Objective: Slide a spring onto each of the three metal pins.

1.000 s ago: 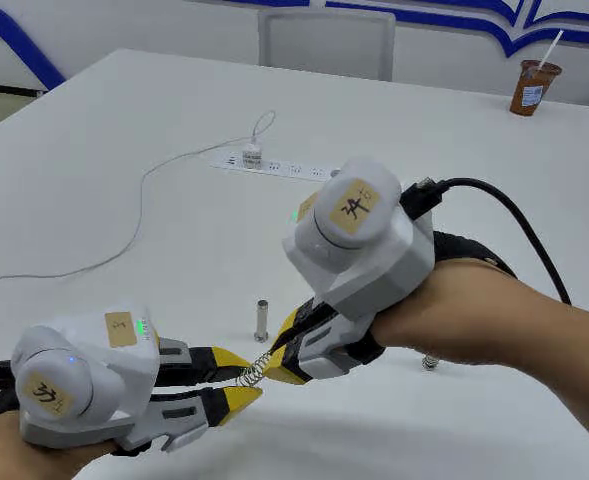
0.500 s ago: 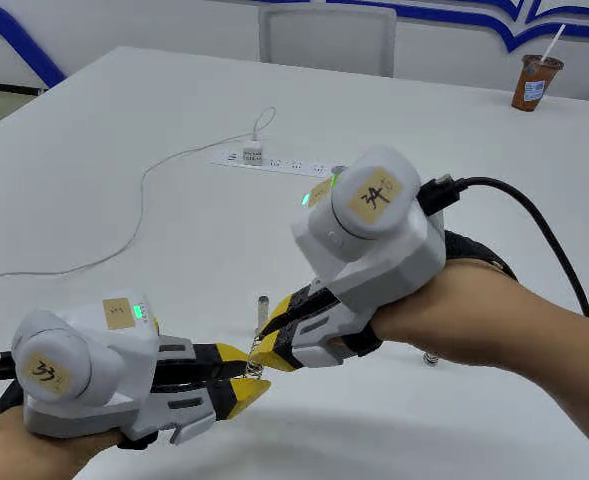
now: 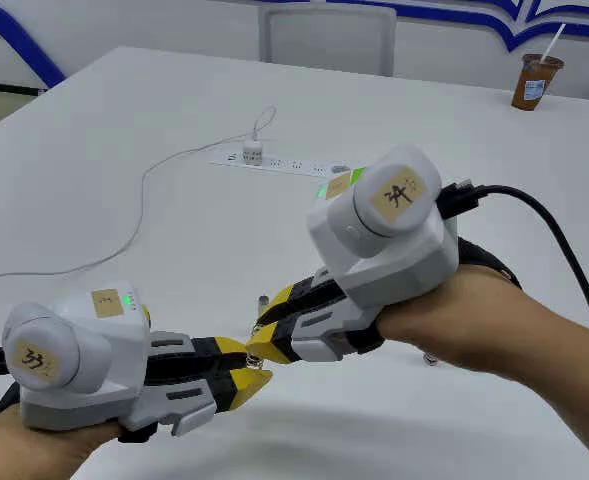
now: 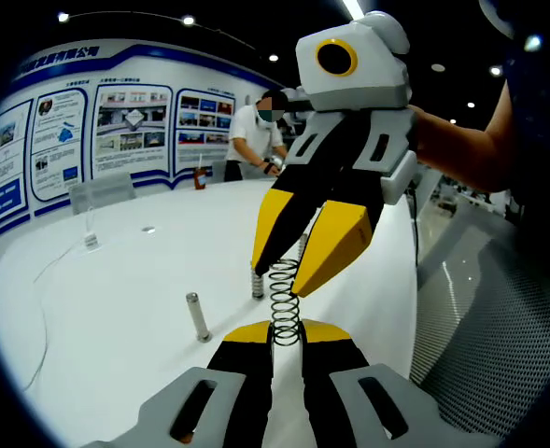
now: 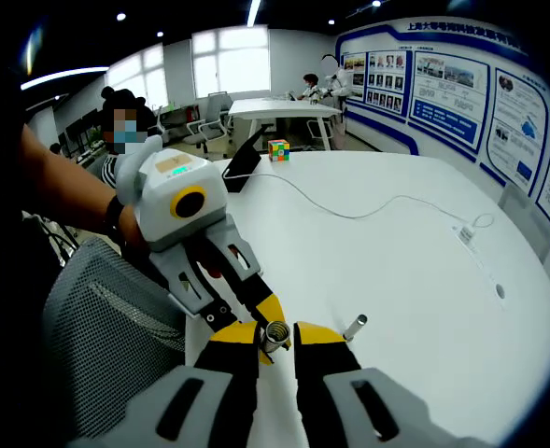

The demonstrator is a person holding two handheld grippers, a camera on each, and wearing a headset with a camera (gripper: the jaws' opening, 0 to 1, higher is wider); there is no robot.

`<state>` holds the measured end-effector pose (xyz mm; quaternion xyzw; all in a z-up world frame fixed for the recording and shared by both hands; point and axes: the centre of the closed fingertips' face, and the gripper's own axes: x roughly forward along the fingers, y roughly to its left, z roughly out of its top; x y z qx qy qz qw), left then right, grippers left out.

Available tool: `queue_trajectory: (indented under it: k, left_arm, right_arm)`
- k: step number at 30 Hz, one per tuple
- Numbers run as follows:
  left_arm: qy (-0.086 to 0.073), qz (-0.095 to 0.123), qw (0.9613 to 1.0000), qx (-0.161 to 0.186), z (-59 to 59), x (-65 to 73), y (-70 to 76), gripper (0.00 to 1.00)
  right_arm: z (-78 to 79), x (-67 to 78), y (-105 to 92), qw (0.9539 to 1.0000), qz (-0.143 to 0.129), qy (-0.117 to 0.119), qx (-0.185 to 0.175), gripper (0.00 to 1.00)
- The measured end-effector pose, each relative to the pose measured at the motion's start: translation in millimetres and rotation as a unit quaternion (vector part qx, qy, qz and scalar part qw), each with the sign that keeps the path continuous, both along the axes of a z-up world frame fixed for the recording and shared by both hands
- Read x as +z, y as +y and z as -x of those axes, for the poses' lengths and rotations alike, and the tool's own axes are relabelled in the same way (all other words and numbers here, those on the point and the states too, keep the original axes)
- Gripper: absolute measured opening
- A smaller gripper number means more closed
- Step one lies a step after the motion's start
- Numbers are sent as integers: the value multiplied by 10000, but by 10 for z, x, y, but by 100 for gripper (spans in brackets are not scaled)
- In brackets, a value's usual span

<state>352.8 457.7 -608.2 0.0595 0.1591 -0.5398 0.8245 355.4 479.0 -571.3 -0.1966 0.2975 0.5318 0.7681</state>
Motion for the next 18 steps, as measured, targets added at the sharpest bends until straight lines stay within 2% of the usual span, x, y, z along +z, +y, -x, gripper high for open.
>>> queue_trajectory:
  k: [5,18]
  left_arm:
    - [42,124,9999,86,-29,35,14,10]
    - [74,258,9995,136,-33,94,14,10]
  right_arm:
    - [-6,-2,-13,10000,-43,6,-71,15]
    - [-32,58,45,9997,-209,-37,-104,13]
